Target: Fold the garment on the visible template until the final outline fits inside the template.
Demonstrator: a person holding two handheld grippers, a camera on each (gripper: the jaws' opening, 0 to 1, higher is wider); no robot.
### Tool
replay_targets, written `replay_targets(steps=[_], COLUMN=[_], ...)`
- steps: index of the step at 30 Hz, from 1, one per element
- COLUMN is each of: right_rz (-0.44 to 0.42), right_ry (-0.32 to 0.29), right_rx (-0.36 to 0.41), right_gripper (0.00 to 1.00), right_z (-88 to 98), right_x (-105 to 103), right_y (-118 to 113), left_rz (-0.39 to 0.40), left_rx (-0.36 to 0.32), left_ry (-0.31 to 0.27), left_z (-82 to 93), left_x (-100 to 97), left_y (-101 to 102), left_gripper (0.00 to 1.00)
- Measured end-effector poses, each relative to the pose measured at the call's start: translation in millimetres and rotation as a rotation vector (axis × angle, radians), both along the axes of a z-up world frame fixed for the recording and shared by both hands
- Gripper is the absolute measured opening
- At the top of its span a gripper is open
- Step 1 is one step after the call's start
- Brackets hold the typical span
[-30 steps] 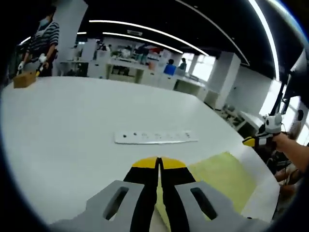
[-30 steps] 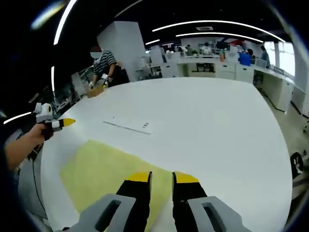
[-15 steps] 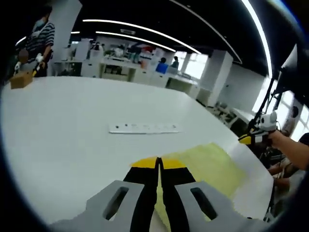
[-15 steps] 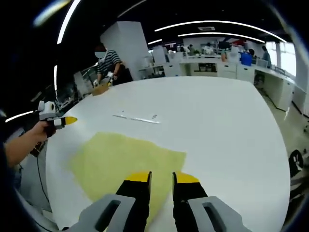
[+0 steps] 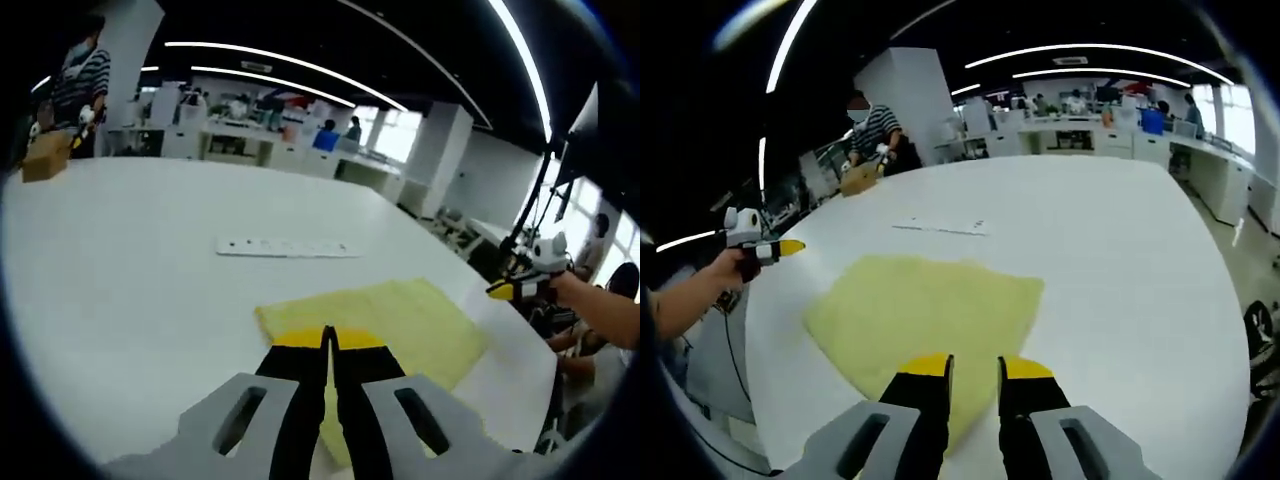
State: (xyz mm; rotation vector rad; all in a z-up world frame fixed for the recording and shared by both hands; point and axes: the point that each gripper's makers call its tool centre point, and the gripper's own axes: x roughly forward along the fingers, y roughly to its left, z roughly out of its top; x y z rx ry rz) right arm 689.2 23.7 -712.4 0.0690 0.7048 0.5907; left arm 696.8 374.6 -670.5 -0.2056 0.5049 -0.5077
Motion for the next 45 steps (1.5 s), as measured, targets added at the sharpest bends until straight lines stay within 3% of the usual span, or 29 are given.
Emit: replay_targets(steps=[7, 27, 35, 41, 45], right_rz=[0.013, 0.113, 0.116, 0.110, 0.120], right_ry=[0.006, 0.058, 0.033, 0.037, 0.028], right_rx=[-0.006, -0.039, -0.042, -0.059, -0.063], right_gripper=[0.13, 0.11, 0.08, 0.09, 0.06], right_z=[-9.4, -60.7, -61.4, -67.8, -67.3], right_x=[-16, -65, -64, -61, -60], right_y=[-1, 11, 13, 13, 15], left_rz=[-0.023, -0.012, 0.018, 0.010, 0.005], left_rx=[-0.005, 0.025, 0.058, 0.065, 0.064], left_ry=[-0.002, 0.083, 0.127, 0.170, 0.171], left_z=[-7.3, -63.0, -84.5, -99.0, -99.7], left_x=[-16.3, -62.3, -77.5, -82.1, -79.3], left_y=[-9, -7, 4, -1, -5], left_gripper=[0.00, 0.03, 0.09, 0.15, 0.14])
